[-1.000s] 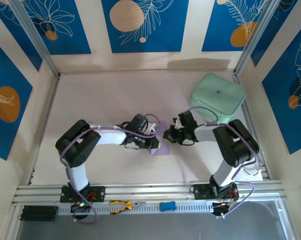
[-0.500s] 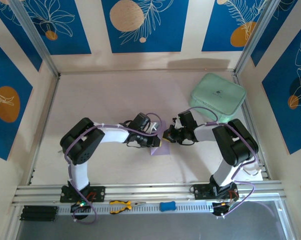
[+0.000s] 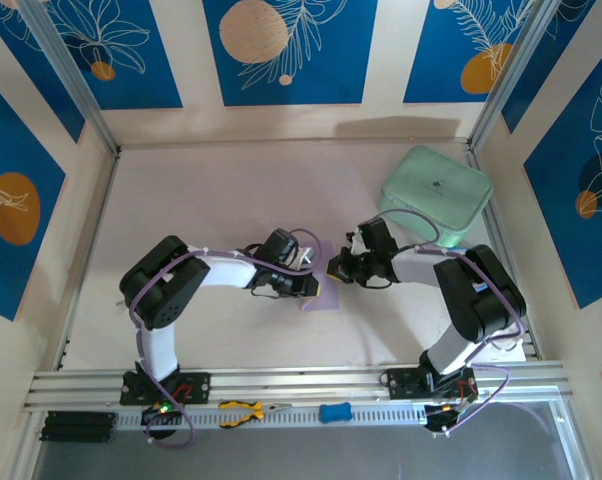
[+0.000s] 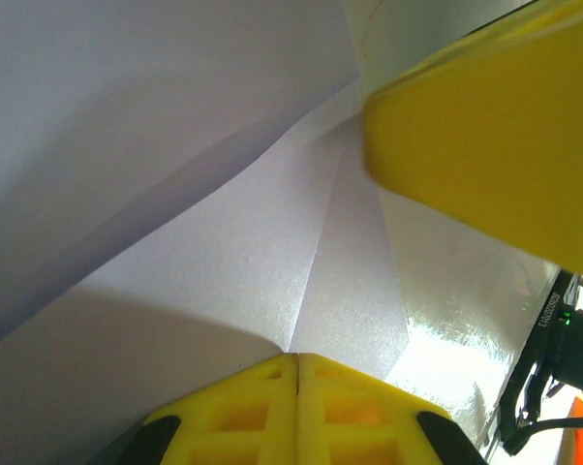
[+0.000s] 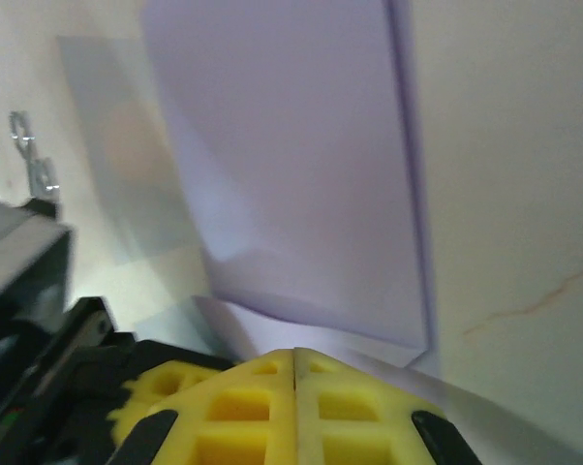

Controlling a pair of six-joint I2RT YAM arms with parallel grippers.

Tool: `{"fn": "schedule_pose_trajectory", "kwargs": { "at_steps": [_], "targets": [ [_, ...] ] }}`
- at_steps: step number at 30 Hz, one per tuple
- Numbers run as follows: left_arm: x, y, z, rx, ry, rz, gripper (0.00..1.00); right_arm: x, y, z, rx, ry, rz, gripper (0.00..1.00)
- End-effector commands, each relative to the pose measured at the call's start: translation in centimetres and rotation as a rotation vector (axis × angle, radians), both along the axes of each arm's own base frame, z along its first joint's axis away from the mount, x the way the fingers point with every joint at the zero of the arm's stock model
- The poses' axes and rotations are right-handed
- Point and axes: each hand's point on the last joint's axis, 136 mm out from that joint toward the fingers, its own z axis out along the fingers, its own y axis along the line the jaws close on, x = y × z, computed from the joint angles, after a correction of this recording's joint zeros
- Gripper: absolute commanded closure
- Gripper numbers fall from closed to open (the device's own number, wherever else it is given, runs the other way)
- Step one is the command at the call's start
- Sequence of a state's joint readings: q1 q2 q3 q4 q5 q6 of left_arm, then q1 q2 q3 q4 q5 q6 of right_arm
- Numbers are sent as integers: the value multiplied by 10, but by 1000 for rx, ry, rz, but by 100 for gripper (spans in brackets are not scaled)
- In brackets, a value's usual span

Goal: Fold a paper plane with a square sheet of paper (pick it up from the middle)
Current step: Fold the triangle a second time at the center of the table.

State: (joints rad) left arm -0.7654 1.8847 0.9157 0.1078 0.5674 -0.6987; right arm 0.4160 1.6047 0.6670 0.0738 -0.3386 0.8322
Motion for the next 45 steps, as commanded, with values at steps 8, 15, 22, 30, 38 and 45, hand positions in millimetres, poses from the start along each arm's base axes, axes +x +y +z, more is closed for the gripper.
{"fn": "schedule_pose_trajectory", "kwargs": {
  "at_steps": [8,15,22,30,38,45],
  "targets": [
    [-8,12,-18,42,39,-3,100,-25,16,-17,4,74,50,100],
    [-12,12,-11,25,47,-9,100,-30,-7,-49,-78,137,-12,100],
    [-28,24,-13,61,92,-32,100,-33,-15,-55,-85,148,-25,100],
    [-41,43,-17,139,94,-66,100,-31,-16,-56,-91,152,-31,100],
    [-50,58,-21,185,85,-70,100,-32,-17,-57,-93,156,-29,100],
    [-54,66,-21,218,72,-68,100,-32,-17,-56,-92,157,-29,100]
  ]
}}
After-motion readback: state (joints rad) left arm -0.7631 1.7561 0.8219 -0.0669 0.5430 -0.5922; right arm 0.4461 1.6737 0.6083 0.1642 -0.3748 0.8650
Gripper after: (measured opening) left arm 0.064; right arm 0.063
